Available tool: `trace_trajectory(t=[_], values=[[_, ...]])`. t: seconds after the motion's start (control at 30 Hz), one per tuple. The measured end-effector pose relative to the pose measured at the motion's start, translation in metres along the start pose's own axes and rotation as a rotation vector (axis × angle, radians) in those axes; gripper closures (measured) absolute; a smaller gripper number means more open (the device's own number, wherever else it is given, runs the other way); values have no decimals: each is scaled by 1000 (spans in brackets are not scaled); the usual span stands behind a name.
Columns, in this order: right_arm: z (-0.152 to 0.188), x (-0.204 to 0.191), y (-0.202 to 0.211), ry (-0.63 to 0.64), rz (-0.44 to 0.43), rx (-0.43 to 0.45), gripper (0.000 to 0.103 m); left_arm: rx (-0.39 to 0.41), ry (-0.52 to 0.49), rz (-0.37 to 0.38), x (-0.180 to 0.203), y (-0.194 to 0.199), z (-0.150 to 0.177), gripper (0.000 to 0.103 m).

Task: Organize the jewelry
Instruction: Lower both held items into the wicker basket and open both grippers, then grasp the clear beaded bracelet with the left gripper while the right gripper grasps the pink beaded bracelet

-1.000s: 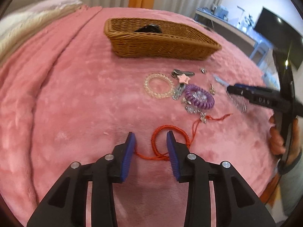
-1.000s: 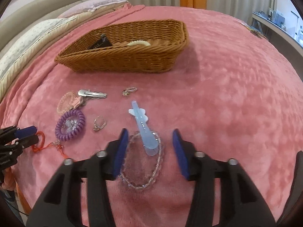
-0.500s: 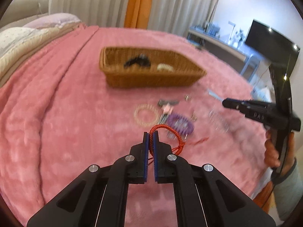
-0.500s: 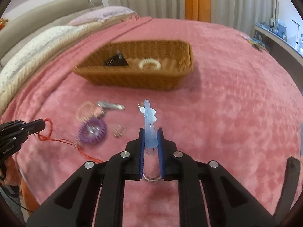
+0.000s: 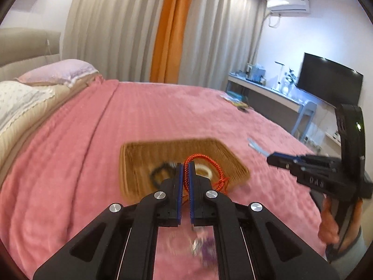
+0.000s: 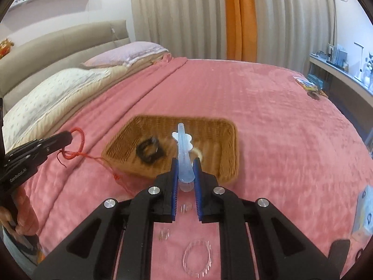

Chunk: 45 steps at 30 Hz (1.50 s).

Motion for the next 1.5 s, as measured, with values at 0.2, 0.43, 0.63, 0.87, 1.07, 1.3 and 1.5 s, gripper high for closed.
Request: trace_trajectory(t=[0.2,0.43,0.63,0.87,1.07,1.3,1.5], values=[[-18,7,-63,-39,8,-74,92,-22,54,-38,-24,-59,-14,101],[4,7,-127,-77,-9,-232,92,-127,93,-94,-50,-118,15,101],[18,5,-146,-73,4,-274,92,-188,109,-103,-61,-132,37,100],[17,13,-138,-104,-6,-277,82,-208,125,-70,-55,-122,41,65],[10,20,-85,-104,-16,-185,60,-144,119,-28,-38,-71,34,54],[18,25,-16,-80,-1,-104,59,-37,95,2,-13,7,25,42],[63,29,12,-53,18,-120,58,-18,89,8,-2,39,41,41]])
Point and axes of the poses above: each gripper's, at about its wrist camera, not at the fingertips, and y roughly against the way its jaws point, x to its right, z to its underside, the point moved 7 cm from there along -y, roughly the way its jaws point, and after that the axes turned 6 degrees about z, right-handed, at the moved point
